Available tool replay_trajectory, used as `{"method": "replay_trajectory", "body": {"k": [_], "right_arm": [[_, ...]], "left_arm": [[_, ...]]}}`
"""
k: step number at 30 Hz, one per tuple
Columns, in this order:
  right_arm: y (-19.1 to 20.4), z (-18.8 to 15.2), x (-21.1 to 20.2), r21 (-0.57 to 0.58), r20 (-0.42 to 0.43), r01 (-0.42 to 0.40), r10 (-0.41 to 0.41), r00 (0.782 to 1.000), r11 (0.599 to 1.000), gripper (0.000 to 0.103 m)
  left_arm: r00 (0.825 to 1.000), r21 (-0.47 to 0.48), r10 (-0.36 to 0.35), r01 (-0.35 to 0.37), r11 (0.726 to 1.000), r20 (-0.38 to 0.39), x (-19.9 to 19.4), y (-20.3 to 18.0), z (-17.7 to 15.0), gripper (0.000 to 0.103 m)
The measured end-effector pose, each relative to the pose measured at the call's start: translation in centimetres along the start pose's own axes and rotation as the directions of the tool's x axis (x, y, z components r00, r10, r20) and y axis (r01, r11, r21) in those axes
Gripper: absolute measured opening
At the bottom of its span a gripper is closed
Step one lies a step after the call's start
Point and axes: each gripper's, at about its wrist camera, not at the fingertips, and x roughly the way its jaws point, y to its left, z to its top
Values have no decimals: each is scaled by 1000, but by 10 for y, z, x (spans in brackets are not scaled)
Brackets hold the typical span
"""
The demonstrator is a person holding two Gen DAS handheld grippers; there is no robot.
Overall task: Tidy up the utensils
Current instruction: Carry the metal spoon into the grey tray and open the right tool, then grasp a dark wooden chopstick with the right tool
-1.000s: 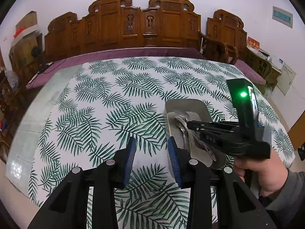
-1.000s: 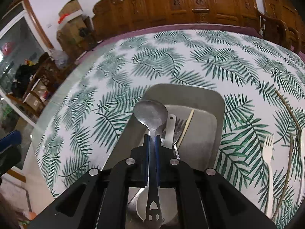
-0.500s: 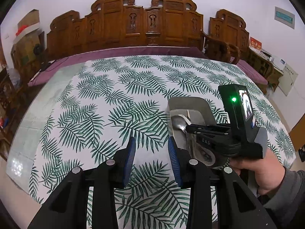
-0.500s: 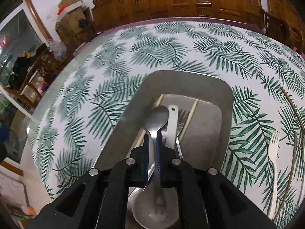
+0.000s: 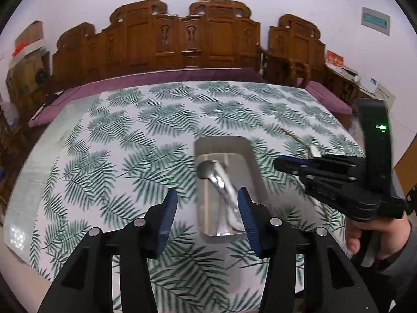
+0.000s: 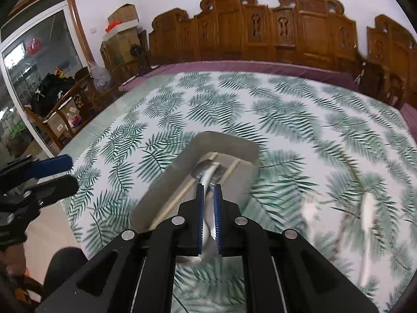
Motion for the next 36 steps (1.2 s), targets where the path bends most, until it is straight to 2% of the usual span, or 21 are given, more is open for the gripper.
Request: {"method": "replay_trajectory", "body": {"k": [2,5,7,9,12,16,22,29,34,36], "right_arm": [[-12,-8,-21,0,14,21,-21,1000,1000,10],[-33,-23,-49,8,34,64,-64,997,998,10],[-46,-32,-63,21,41,88,-89,995,996,10],[-63,-45,-78,38,45,119,-121,992,992,12],[-83,-61,-91,67,39,148,-151,988,987,13],[-100,-79,-97,88,24,167,-170,985,982,13],[-113,-96,-72,117,-24,173,-172,985,978,23],[-121,-103,-19,129,-106,185,-172,979,974,23],[-133,-103,14,158,-175,227,-199,964,961,23],[-134,-103,17,145,-171,243,-217,961,959,19]], "left_arm": [[1000,10,-5,5,1000,6,-2,-9,-2,52],[1000,17,-19,18,1000,18,-6,-26,-4,66],[999,23,-28,28,999,21,-8,-37,-6,68],[999,33,-35,34,999,30,-9,-48,-9,75],[999,39,-38,37,999,36,-10,-60,-13,81],[998,42,-56,55,998,30,-6,-76,-18,82],[997,44,-70,69,997,20,4,-90,-27,82],[995,51,-104,103,993,9,18,-98,-34,82],[995,74,-97,96,993,-2,23,-106,-38,82],[995,78,-96,96,992,-6,24,-109,-38,82]]}}
